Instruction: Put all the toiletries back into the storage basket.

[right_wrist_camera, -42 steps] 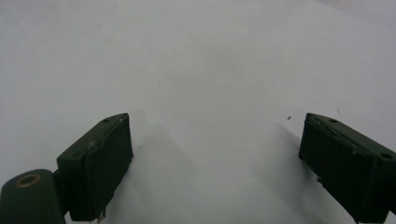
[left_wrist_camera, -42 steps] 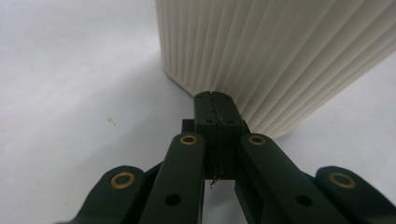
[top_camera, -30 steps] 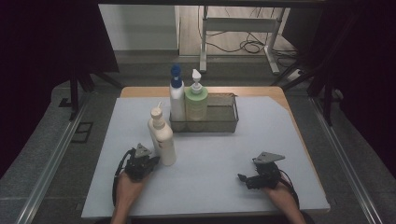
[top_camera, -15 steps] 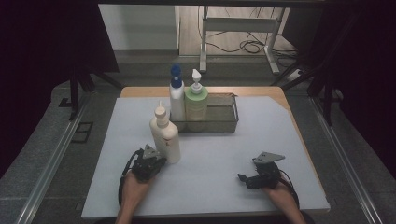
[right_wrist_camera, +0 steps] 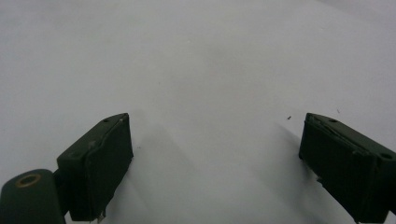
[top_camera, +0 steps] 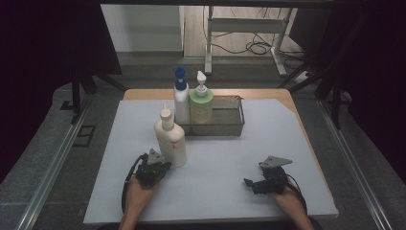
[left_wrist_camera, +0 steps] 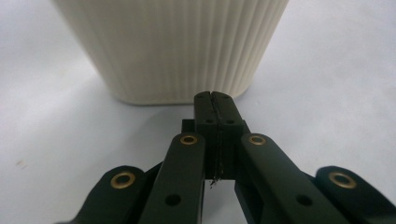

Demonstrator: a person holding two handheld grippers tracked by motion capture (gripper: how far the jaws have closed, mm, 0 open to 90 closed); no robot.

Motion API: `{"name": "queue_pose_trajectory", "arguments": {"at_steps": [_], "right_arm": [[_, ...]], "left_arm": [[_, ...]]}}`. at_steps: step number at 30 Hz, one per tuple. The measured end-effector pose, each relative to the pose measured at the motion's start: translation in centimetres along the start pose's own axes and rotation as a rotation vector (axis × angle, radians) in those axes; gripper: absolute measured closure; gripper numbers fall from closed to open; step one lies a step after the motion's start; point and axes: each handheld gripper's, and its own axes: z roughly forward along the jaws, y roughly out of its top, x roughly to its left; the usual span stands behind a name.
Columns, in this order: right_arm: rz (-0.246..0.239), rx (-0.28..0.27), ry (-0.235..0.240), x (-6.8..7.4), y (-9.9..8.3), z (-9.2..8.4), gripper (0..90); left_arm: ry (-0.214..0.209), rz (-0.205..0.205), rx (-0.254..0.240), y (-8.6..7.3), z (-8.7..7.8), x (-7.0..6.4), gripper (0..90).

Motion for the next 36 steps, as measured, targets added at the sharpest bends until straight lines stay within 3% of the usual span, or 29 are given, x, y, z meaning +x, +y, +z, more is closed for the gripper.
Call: {"name": "queue_pose_trajectory", "arguments": {"at_steps": [2,8,21,28,36], "right_arm": [[0.0,0.001,0.0,0.0,0.0,0.0,9.3],[-0.001,0.004,-0.001,0.0,0.1,0.0,9.3],[-0.004,0.001,0.006,0.2,0.4,-0.4,9.1],[-0.023,-0.005,0.024,0.7,1.1,-0.6,8.8],[-0.037,-0.015,0.064,1.5,2.3,-0.6,7.0]], "left_arm": [[0.018,-0.004,-0.012,-0.3,-0.4,0.1,88.2],[0.052,-0.01,-0.015,-1.0,-0.8,0.1,69.0],[0.052,-0.033,0.011,-1.8,-0.7,-0.5,26.2],[0.061,-0.015,0.042,-2.0,-0.2,-0.9,14.7],[0.055,-0.024,0.04,-2.2,-0.2,-0.9,13.4]]}}
